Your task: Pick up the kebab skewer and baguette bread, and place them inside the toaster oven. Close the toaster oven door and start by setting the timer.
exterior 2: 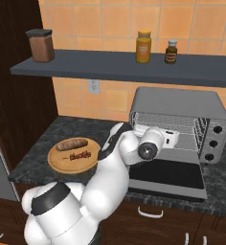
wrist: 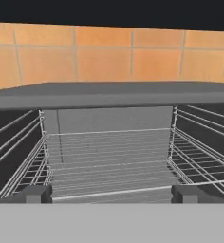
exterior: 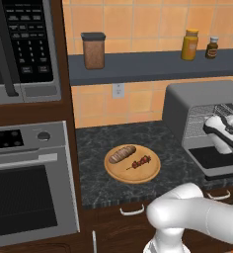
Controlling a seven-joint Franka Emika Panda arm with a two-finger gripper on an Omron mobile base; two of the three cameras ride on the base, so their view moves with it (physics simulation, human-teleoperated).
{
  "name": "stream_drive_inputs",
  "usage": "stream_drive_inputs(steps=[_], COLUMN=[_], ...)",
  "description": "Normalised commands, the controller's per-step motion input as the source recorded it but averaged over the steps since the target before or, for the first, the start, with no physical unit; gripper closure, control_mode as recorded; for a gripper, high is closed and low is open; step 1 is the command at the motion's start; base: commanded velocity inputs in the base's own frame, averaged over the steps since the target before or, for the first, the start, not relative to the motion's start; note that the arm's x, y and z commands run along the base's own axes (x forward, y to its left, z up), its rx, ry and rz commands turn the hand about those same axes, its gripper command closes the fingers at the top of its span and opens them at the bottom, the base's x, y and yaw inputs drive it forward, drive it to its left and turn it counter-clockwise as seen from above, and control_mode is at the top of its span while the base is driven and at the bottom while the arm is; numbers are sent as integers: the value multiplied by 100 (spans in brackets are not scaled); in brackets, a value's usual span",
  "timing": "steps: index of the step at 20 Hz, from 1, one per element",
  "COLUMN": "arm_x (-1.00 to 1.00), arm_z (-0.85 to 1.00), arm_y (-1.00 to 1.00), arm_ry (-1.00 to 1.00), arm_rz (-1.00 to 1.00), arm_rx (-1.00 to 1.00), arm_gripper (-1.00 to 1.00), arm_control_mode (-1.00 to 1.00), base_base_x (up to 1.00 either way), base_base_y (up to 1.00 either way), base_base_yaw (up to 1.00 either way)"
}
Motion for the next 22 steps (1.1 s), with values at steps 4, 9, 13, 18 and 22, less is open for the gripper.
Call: stream_drive_inputs(steps=[4, 9, 13, 18, 22], arm_x=[35, 33, 23, 42, 45], arm_z=[-2, 0, -11, -1, 0], arm_y=[-49, -16, 1, 3, 0], arm_ry=[0, 2, 1, 6, 14], arm_rz=[0, 0, 7, 14, 4], arm_rx=[0, 0, 0, 0, 0], arm_gripper=[-100, -100, -100, -100, -100], arm_control_mode=[-100, -100, -100, -100, -100], base_base_x=[0, 0, 0, 0, 0], base_base_y=[0, 0, 0, 0, 0], base_base_yaw=[0, 0, 0, 0, 0])
